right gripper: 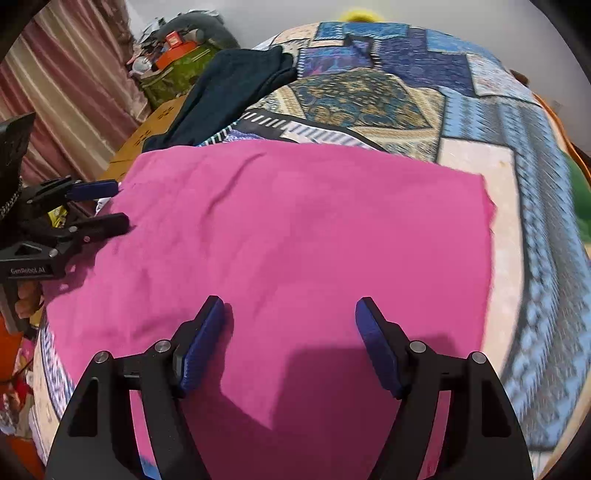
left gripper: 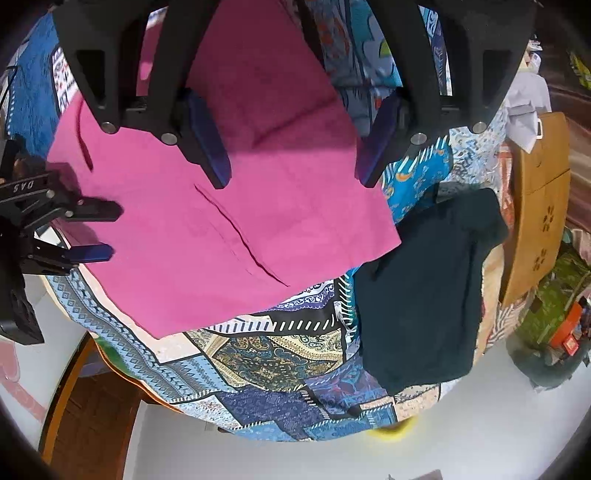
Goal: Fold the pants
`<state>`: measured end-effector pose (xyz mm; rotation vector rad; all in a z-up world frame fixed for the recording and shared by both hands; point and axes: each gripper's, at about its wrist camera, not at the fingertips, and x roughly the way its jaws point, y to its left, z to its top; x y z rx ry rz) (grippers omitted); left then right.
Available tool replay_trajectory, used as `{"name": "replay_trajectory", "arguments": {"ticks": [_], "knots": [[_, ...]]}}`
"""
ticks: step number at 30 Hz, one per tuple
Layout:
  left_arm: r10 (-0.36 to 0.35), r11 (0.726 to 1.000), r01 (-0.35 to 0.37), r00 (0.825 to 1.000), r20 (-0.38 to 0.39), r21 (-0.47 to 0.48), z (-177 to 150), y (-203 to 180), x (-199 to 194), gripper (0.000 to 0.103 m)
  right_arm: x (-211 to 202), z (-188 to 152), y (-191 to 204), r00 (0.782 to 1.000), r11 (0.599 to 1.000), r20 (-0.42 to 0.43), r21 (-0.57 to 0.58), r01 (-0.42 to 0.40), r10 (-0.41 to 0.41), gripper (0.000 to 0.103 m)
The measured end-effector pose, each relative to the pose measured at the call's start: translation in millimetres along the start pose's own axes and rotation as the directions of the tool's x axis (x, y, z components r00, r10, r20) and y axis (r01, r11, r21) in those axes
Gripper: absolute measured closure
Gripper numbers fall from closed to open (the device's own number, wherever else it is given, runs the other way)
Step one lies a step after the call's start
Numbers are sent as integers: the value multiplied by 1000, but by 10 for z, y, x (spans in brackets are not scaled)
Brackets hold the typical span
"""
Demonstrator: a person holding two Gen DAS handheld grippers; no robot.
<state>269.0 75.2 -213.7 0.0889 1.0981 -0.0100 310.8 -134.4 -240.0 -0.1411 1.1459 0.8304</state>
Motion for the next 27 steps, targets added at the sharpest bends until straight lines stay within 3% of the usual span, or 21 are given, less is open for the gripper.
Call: {"name": "replay_trajectory", "arguments": {"ticks": [9,20,27], "knots": [[7,1000,-6,1000,29,-28,-276,-4,-224,24,-277,-434,-153,996,994,58,92,64,-70,32],[-4,992,9,999,38,-122,-550,55,-476,24,-416,-599,-143,989,987,67,108,122,-130,32],[-18,963,28,999,42,-268,-602,251,-644,24,-571,-505,-62,979,982,98,81,169,-177,32]]}}
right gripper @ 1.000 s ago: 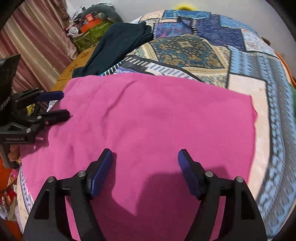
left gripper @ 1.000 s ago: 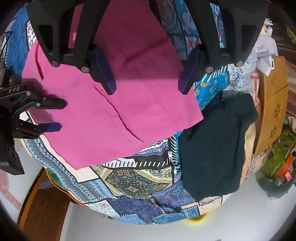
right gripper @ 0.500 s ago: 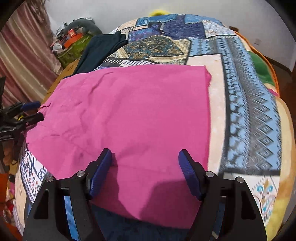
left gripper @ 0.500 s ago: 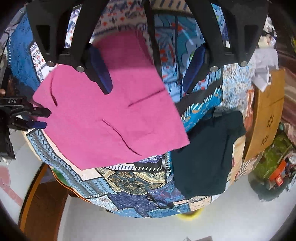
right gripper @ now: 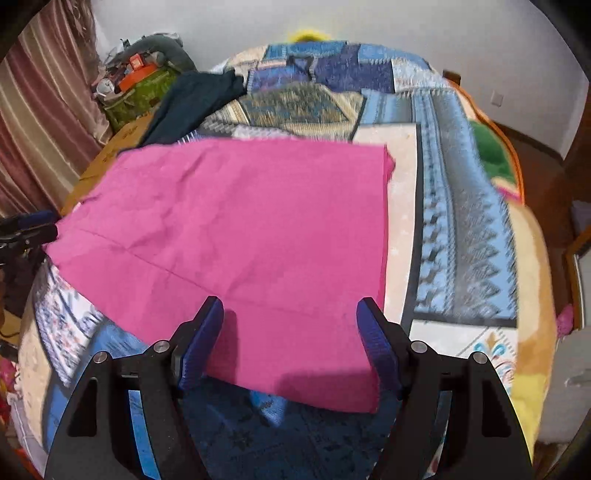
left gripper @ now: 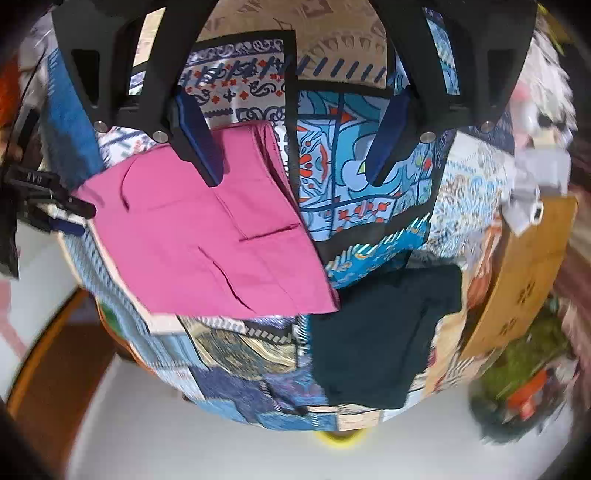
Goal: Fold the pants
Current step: 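Open both grippers and withdraw from the folded pink trousers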
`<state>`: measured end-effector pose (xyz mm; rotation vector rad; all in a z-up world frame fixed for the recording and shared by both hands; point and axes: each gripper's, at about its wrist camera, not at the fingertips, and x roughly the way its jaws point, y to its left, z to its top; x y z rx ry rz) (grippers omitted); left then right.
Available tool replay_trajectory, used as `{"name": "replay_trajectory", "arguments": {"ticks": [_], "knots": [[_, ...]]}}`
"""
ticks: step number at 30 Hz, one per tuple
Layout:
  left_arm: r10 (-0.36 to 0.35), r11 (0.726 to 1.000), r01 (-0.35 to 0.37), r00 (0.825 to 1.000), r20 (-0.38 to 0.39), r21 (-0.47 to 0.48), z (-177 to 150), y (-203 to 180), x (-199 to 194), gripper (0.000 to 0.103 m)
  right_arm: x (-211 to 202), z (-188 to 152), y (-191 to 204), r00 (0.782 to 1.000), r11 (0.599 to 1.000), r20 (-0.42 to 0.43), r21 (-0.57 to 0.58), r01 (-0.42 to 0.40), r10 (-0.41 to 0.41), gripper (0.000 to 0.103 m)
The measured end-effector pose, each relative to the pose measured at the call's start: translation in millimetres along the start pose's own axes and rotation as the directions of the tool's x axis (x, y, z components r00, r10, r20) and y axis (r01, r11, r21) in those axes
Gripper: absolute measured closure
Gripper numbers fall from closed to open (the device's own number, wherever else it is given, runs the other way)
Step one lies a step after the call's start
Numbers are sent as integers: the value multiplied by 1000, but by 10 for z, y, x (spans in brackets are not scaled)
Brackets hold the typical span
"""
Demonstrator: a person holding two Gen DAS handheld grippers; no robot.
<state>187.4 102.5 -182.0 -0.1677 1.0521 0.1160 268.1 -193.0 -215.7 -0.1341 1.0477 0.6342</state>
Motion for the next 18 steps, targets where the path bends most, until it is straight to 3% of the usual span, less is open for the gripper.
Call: {"name": "replay_trajectory", "arguments": {"ticks": [9,14,18], "knots": [[-121,980,117,992,-19,-160,-145,-30,-45,24,-326,310,436,979,996,183,-50,-79,87,32],[-177,970,168,984,-35,-175,-275,-143,-42,25,-72,268,687,984,991,157,-111,-70,87,32],[-205,967,196,978,-39,-160,-334,-215,-63,26,192,189,752,994,991,87,-118,-59,70,32]]}}
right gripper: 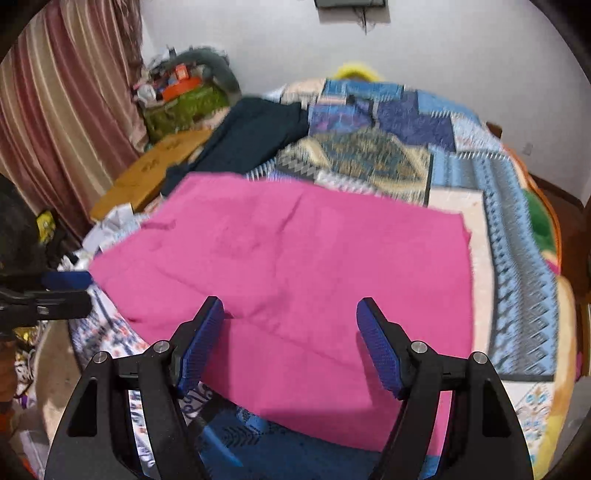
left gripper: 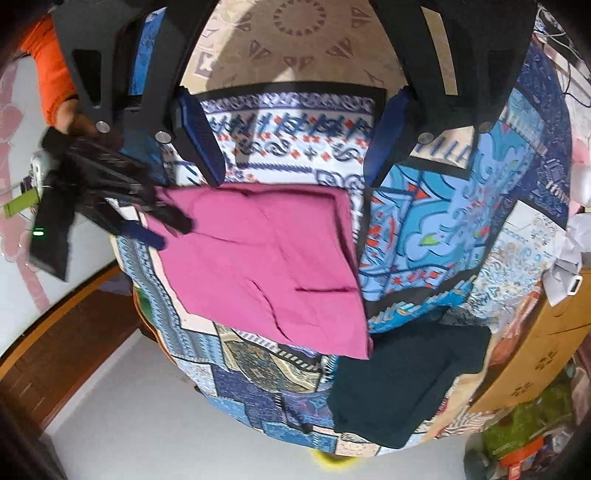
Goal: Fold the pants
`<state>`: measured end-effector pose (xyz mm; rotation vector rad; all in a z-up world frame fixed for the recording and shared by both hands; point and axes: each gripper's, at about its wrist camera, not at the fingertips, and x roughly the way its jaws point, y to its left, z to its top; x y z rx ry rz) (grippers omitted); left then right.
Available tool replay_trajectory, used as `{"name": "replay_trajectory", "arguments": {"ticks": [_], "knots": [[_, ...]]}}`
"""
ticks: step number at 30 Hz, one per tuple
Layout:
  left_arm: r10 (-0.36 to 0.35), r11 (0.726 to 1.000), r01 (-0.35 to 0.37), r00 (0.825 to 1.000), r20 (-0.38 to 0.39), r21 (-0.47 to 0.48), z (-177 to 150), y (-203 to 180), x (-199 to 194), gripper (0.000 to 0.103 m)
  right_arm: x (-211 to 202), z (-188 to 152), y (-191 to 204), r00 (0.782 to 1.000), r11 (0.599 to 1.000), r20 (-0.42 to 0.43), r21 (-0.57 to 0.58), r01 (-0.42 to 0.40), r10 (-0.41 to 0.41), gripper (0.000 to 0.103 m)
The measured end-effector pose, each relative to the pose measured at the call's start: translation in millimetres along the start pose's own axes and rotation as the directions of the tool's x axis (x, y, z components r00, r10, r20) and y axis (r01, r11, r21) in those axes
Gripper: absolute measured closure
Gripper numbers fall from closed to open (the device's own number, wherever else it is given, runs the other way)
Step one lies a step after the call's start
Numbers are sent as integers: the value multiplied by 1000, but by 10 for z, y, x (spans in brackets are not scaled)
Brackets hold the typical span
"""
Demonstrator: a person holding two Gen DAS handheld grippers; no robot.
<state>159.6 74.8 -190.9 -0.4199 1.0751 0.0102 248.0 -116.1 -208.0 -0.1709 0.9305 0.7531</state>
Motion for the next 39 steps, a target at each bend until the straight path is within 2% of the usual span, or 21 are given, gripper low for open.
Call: {"name": "replay_trajectory", "arguments": {"ticks": [5,9,10,11,12,14,16,19,23,28,29,32,34,37,39], "knots": [[-80,996,79,997,-13,-29,9,-28,53,26,6,-51,-11,1000,1000,-1,19,-9,9,32],[-160,984,158,987,-10,-78,101,-1,149,26,18,-69,-10,1000,999,-7,27,-18,18,32],[-170,981,168,985,-5,-93,132,12,182,27,22,-75,-9,1000,999,-9,29,-20,20,32],[-174,979,173,985,1,-103,165,20,212,33,28,-75,-7,1000,999,-11,33,-23,23,32],[-168,980,167,986,1,-108,195,25,244,37,31,-78,-11,1000,999,-14,36,-25,25,32],[-140,983,139,990,0,-120,255,41,308,55,33,-82,-7,999,999,-15,41,-28,28,32],[-115,984,114,993,4,-134,306,67,358,67,30,-88,-1,999,999,-15,45,-29,29,32],[-78,990,81,997,25,-120,341,68,371,75,16,-90,-8,999,998,-13,56,-41,42,32],[49,998,-45,994,96,-35,337,12,230,85,-27,-97,-49,997,993,-5,94,-74,75,32],[181,981,-192,964,197,37,317,51,-68,86,-80,-174,-122,998,992,-3,107,-64,65,32],[212,973,-227,953,219,49,304,59,-129,86,-96,-190,-137,998,992,-4,112,-61,62,32],[320,931,-358,899,298,79,246,52,-302,86,-133,-237,-173,999,993,-9,116,-38,39,32],[361,902,-418,866,346,105,214,10,-392,86,-152,-268,-185,999,993,-6,113,-34,35,32],[384,866,-476,829,407,154,195,-137,-435,86,-164,-289,-186,999,992,-8,119,-37,38,32],[379,844,-501,810,447,192,183,-275,-457,86,-163,-288,-183,999,993,-9,117,-32,33,32]]}}
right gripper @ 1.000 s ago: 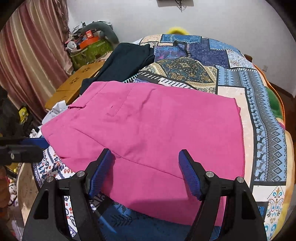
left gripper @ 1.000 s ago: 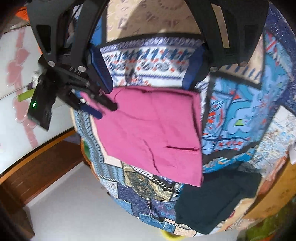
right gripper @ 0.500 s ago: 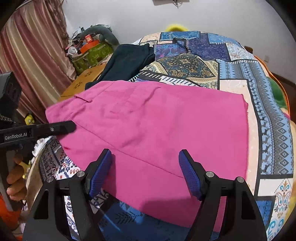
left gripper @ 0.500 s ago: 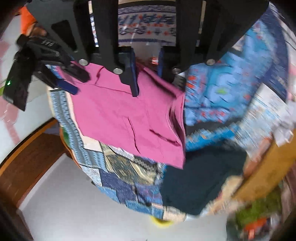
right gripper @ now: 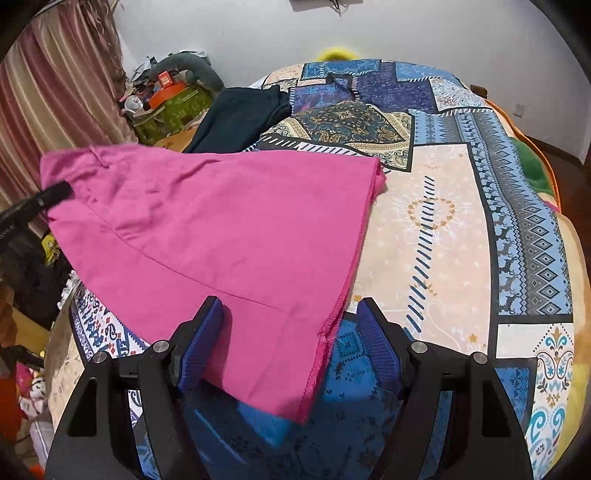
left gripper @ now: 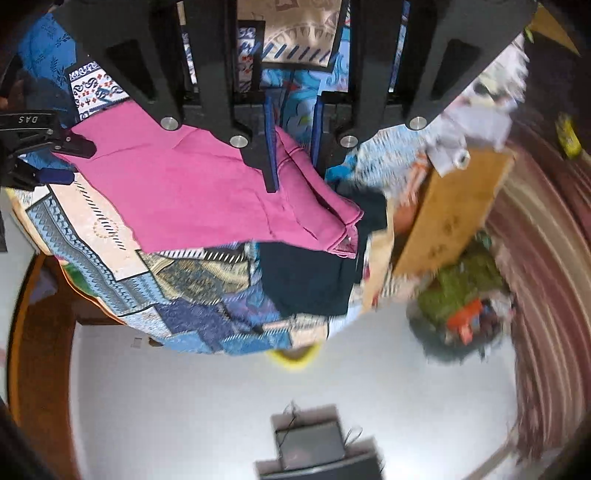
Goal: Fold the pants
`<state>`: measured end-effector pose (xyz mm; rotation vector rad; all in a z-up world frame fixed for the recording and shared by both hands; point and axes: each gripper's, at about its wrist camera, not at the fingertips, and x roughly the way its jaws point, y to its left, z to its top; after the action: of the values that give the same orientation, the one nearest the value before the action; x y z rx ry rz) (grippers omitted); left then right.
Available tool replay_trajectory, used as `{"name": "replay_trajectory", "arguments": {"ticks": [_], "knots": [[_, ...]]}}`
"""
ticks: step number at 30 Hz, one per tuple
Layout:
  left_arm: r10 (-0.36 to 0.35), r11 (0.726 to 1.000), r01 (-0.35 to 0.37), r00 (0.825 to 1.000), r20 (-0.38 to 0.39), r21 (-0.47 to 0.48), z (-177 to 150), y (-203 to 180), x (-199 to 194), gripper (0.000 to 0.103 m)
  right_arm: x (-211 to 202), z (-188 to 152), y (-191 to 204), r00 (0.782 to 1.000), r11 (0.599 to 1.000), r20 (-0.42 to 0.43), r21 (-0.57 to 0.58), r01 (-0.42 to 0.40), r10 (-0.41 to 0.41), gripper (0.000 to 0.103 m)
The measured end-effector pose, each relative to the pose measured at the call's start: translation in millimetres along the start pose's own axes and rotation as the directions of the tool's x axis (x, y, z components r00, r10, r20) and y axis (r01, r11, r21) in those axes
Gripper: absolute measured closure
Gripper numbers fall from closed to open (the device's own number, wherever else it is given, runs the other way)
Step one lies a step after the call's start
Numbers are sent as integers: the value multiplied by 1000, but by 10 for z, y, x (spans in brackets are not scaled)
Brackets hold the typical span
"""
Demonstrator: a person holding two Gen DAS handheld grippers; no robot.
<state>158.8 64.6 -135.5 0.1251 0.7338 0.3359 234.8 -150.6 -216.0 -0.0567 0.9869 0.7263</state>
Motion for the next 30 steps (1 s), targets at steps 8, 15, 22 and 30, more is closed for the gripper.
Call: {"name": "replay_trajectory", "arguments": {"ticks": [8,15,22,30], "knots": [[-126,990,120,989,80,79,312,-356,-159,88,-3,-7,-24,1000,1000,-3,13,5,-5,32],[-305,951,303,952,28,57,505,-544,-79,89,-3,-16,-25,1000,1000,-2,18,1,-1,32],[-438,898,439,898,-49,13,591,-746,115,89,6,-17,-43,1000,999,0,30,-13,13,32],[-537,842,537,827,-167,-52,540,-968,396,89,18,-18,-61,1000,999,0,39,-26,26,32]]}}
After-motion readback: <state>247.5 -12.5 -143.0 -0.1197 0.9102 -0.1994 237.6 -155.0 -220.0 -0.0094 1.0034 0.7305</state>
